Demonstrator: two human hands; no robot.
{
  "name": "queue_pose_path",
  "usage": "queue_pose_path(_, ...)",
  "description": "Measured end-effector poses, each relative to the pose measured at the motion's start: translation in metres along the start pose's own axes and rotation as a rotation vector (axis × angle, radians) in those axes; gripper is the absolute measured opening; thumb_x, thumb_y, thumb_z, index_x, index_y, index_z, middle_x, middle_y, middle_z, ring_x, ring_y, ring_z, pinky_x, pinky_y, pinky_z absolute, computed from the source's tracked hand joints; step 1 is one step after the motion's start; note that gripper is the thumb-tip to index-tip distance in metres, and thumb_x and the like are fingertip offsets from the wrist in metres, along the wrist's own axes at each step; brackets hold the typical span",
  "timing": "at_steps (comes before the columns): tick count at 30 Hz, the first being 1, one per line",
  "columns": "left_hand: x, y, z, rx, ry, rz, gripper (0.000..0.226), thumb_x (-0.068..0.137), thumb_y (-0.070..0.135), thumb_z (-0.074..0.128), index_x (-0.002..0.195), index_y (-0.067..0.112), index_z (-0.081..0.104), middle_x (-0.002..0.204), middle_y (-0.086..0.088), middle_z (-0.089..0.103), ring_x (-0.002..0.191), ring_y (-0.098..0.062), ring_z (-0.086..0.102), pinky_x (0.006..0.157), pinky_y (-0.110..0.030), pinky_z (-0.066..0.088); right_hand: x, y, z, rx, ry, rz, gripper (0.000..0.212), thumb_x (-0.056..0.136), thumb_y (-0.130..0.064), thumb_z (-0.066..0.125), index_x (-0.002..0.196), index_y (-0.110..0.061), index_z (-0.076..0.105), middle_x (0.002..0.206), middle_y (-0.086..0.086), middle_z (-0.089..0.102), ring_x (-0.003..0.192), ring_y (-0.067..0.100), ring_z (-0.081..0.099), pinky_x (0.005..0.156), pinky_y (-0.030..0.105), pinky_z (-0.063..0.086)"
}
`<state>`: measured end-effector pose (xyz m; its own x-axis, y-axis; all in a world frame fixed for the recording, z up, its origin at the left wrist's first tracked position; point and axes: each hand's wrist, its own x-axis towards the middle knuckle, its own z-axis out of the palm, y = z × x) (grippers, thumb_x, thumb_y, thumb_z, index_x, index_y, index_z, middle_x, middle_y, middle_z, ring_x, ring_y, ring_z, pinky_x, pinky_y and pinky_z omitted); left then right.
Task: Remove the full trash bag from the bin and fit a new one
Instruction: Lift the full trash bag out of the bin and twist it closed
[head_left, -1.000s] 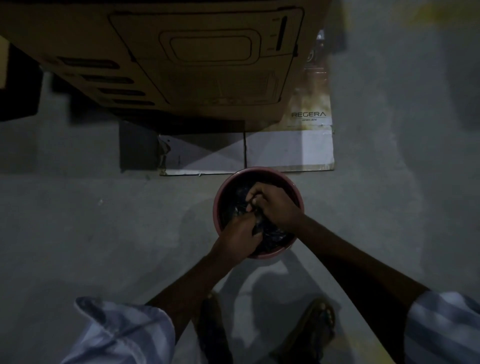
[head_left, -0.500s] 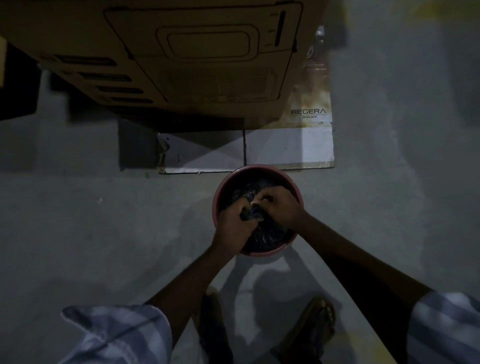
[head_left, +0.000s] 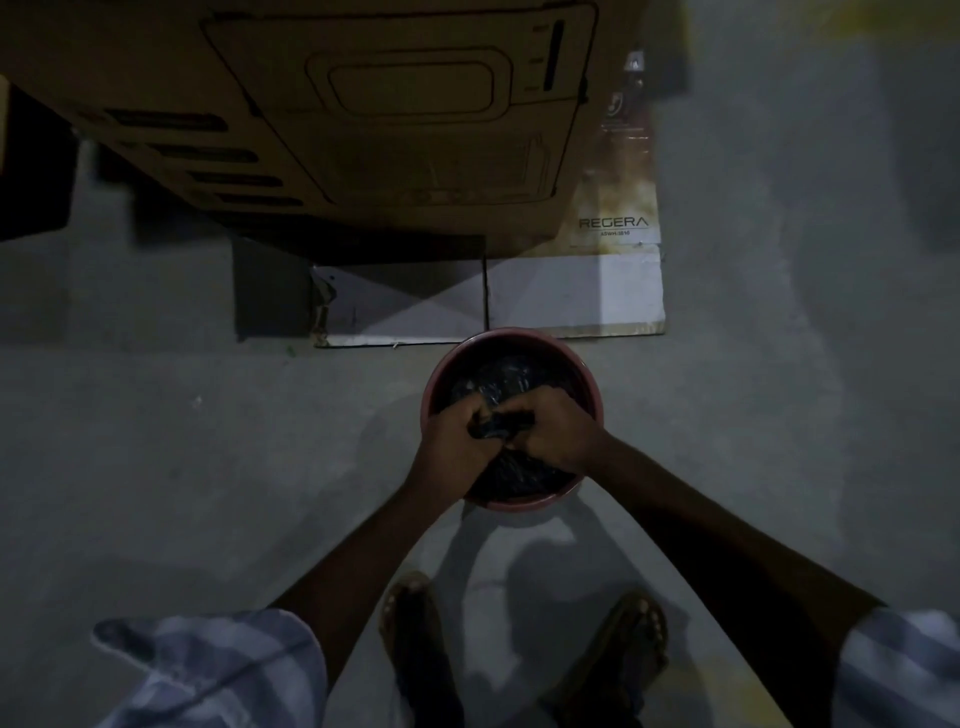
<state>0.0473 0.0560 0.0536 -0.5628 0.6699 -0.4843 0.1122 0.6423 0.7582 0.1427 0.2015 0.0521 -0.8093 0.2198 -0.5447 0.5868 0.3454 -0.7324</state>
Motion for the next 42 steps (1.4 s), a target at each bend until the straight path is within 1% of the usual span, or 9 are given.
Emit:
queue_pose_path(2, -0.003, 0.008, -0.001, 0.037, -0.001, 0.059, 0.02, 0.085, 0.002, 0.065, 0.089, 0.021, 0.062, 0.082, 0.01, 0.065, 0.076, -0.001, 0.06, 0.068, -0.009, 0.044, -0.001, 0.001, 0.001, 0.026, 0.084, -0.028, 0.045, 0.081, 0.002, 0.072, 0.117, -0.024, 0.079, 0.119, -0.002, 0.077, 0.112, 0.009, 0.067, 0.103, 0.022, 0.047)
queue_pose_path(6, -0.009, 0.018, -0.003, 0.139, 0.069, 0.155, 0.037, 0.087, 0.005, 0.063, 0.123, 0.016, 0.067, 0.112, 0.0, 0.073, 0.1, -0.011, 0.067, 0.087, -0.021, 0.051, -0.001, -0.003, 0.001, 0.107, 0.197, -0.063, 0.051, 0.076, 0.007, 0.068, 0.116, -0.022, 0.079, 0.113, -0.006, 0.078, 0.101, -0.003, 0.067, 0.096, 0.011, 0.047)
queue_pose_path(12, -0.014, 0.017, 0.001, 0.216, 0.167, 0.206, 0.025, 0.088, 0.006, 0.063, 0.112, 0.014, 0.061, 0.106, -0.006, 0.067, 0.095, -0.021, 0.062, 0.08, -0.028, 0.049, 0.002, -0.005, 0.006, 0.201, 0.245, -0.013, 0.054, 0.074, 0.014, 0.061, 0.115, -0.016, 0.078, 0.113, -0.007, 0.074, 0.098, -0.012, 0.063, 0.091, 0.003, 0.044)
queue_pose_path(20, -0.017, 0.012, 0.009, 0.488, 0.344, 0.285, 0.026, 0.071, 0.02, 0.07, 0.097, 0.019, 0.068, 0.088, 0.002, 0.066, 0.103, -0.02, 0.053, 0.094, -0.041, 0.033, -0.002, -0.005, 0.013, 0.318, 0.365, -0.062, 0.055, 0.071, 0.014, 0.053, 0.106, -0.018, 0.082, 0.099, -0.007, 0.078, 0.098, 0.003, 0.072, 0.097, 0.026, 0.055)
queue_pose_path(23, -0.015, 0.014, 0.01, 0.24, 0.251, 0.171, 0.02, 0.08, 0.014, 0.07, 0.09, 0.025, 0.056, 0.082, 0.008, 0.059, 0.089, -0.003, 0.047, 0.102, -0.041, 0.037, -0.005, -0.005, 0.014, 0.331, 0.4, -0.033, 0.055, 0.077, 0.013, 0.05, 0.108, -0.019, 0.082, 0.108, -0.005, 0.08, 0.106, 0.003, 0.071, 0.103, 0.028, 0.053)
queue_pose_path(26, -0.008, 0.011, 0.009, 0.138, 0.225, 0.141, 0.029, 0.081, 0.014, 0.071, 0.079, 0.03, 0.046, 0.068, 0.014, 0.05, 0.073, 0.0, 0.05, 0.092, -0.049, 0.046, -0.008, -0.002, 0.014, 0.353, 0.388, -0.014, 0.053, 0.08, 0.014, 0.051, 0.109, -0.018, 0.082, 0.112, -0.002, 0.079, 0.109, 0.004, 0.07, 0.103, 0.027, 0.052)
queue_pose_path(30, -0.005, 0.002, 0.007, 0.299, 0.161, 0.165, 0.017, 0.074, 0.026, 0.064, 0.082, 0.031, 0.049, 0.076, 0.01, 0.053, 0.089, -0.021, 0.058, 0.088, -0.039, 0.032, -0.008, 0.002, 0.01, 0.261, 0.348, -0.005, 0.049, 0.078, 0.011, 0.054, 0.104, -0.018, 0.083, 0.109, -0.003, 0.079, 0.108, 0.006, 0.07, 0.108, 0.034, 0.05)
queue_pose_path(36, 0.001, 0.0, 0.0, 0.308, 0.129, 0.179, 0.011, 0.077, 0.031, 0.061, 0.087, 0.032, 0.056, 0.081, 0.007, 0.056, 0.095, -0.019, 0.056, 0.083, -0.031, 0.02, 0.001, 0.001, 0.001, 0.187, 0.29, 0.032, 0.044, 0.075, 0.011, 0.055, 0.097, -0.014, 0.084, 0.105, 0.002, 0.08, 0.105, 0.014, 0.07, 0.109, 0.035, 0.048)
queue_pose_path(42, 0.007, -0.004, -0.002, 0.178, 0.145, 0.172, 0.017, 0.081, 0.039, 0.072, 0.089, 0.033, 0.059, 0.081, 0.01, 0.065, 0.086, -0.013, 0.062, 0.089, -0.044, 0.044, 0.001, 0.005, -0.004, 0.079, 0.132, 0.132, 0.037, 0.078, 0.01, 0.055, 0.095, -0.009, 0.082, 0.106, 0.009, 0.079, 0.104, 0.023, 0.069, 0.101, 0.034, 0.05)
